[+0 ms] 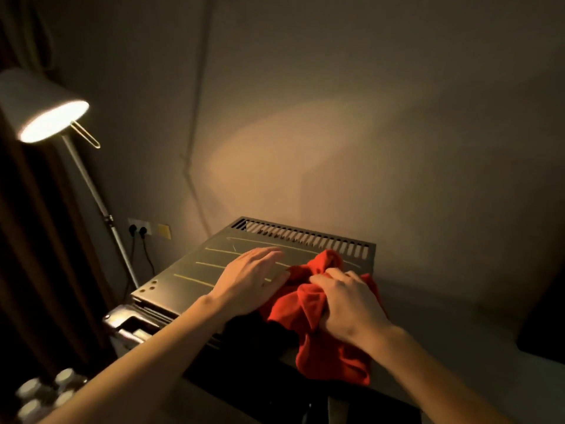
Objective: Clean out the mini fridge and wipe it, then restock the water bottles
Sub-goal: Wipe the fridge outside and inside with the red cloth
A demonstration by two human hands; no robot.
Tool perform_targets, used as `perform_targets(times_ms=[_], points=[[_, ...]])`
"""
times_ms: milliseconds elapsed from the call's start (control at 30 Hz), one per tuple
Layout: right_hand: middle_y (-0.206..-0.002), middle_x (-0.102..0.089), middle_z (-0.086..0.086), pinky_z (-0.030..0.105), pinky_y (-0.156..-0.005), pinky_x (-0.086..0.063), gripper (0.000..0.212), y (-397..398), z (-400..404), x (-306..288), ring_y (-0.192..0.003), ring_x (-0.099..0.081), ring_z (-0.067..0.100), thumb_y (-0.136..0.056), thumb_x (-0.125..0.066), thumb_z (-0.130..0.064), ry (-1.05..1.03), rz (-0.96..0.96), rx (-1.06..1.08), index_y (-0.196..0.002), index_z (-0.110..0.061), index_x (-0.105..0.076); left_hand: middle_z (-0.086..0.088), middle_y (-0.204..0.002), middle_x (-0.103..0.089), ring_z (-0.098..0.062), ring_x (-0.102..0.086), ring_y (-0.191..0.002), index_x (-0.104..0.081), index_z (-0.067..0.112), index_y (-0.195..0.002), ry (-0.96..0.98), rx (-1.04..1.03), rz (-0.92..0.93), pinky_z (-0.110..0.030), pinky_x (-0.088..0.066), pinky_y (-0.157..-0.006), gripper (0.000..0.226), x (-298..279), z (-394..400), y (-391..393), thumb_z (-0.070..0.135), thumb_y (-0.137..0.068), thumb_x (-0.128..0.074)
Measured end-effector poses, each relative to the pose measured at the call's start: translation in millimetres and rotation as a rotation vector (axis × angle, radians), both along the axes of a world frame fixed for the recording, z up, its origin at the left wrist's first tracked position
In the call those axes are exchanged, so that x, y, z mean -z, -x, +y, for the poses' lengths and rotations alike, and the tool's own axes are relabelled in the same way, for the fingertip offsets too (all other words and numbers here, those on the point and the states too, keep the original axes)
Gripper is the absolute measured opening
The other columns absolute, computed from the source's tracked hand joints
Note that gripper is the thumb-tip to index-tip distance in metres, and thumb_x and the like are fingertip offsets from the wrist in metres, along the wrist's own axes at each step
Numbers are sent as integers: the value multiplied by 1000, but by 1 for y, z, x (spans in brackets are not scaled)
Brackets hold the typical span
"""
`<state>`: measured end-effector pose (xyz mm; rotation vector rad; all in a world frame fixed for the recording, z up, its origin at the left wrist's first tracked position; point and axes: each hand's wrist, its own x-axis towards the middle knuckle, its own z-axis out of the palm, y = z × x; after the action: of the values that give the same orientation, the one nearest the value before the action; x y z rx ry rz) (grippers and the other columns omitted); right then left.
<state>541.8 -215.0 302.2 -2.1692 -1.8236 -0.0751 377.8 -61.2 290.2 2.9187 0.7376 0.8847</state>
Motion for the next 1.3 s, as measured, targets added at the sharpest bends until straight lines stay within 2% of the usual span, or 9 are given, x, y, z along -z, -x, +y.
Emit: perform_targets(times_ms=[100, 267, 433, 567, 733, 967, 1067, 1167, 1300], points=[[-124, -54, 3, 39, -102, -42, 49, 21, -11, -9, -114, -51, 32, -76, -46, -50, 68, -14, 28, -118, -28, -58, 3, -131, -63, -17, -57, -122, -61, 17, -128, 4, 62, 19, -29, -46, -101, 58, -8, 6, 4, 57, -91, -42], [-137, -42, 1, 45, -105, -39, 46, 40, -37, -11, -126, -39, 31, -81, -60, -43, 119, -35, -16, -125, -31, -50, 4, -128, -64, -16, -59, -119, -64, 18, -125, 30, 71, 13, -27, -47, -96, 58, -20, 10, 3, 58, -88, -44], [-120, -51, 1, 44, -95, -48, 38, 17, -17, -9, -115, -49, 32, -86, -55, -35, 57, 43, 9, -124, -30, -52, 5, -127, -65, -16, -60, -118, -65, 20, -123, 16, 11, 45, -29, -48, -95, 58, -19, -12, -3, 60, -88, -42], [-125, -57, 7, 43, -97, -48, 39, -10, 8, -5, -117, -53, 34, -87, -56, -29, 45, 85, 28, -126, -27, -56, 6, -125, -66, -16, -61, -116, -66, 21, -120, 17, -50, 81, -30, -50, -95, 55, -18, -31, -4, 60, -90, -40], [-127, -59, 8, 41, -96, -48, 38, -31, 30, -5, -118, -55, 31, -91, -54, -35, -12, 125, 102, -128, -28, -58, 7, -127, -64, -16, -60, -116, -64, 23, -124, 15, -80, 147, -29, -46, -94, 58, -26, -55, 5, 61, -90, -37], [-131, -55, 7, 43, -99, -46, 43, -15, 7, -4, -120, -49, 32, -88, -56, -36, 24, 76, 92, -131, -27, -55, 10, -131, -62, -14, -58, -120, -62, 28, -126, 24, -87, 149, -31, -48, -96, 57, -27, -63, 31, 63, -90, -37], [-139, -48, 8, 45, -103, -43, 59, 7, -18, -11, -126, -43, 35, -83, -54, -38, 93, 90, 63, -140, -33, -41, 10, -132, -61, -15, -57, -121, -62, 27, -127, 16, -70, 167, -30, -48, -96, 58, -26, -52, 38, 64, -89, -39], [-143, -36, 13, 49, -109, -35, 76, 40, -47, -17, -132, -34, 40, -79, -54, -54, 152, 88, 26, -144, -45, -17, 6, -133, -62, -18, -58, -121, -62, 23, -129, 2, -45, 148, -31, -47, -96, 65, -33, -32, 41, 66, -86, -39], [-149, -23, 11, 55, -113, -23, 67, 74, -59, -18, -137, -21, 38, -83, -51, -58, 211, -28, -5, -141, -48, -19, 6, -133, -62, -18, -59, -120, -61, 24, -129, -29, 25, 93, -30, -47, -95, 65, -43, 4, 38, 66, -87, -36]])
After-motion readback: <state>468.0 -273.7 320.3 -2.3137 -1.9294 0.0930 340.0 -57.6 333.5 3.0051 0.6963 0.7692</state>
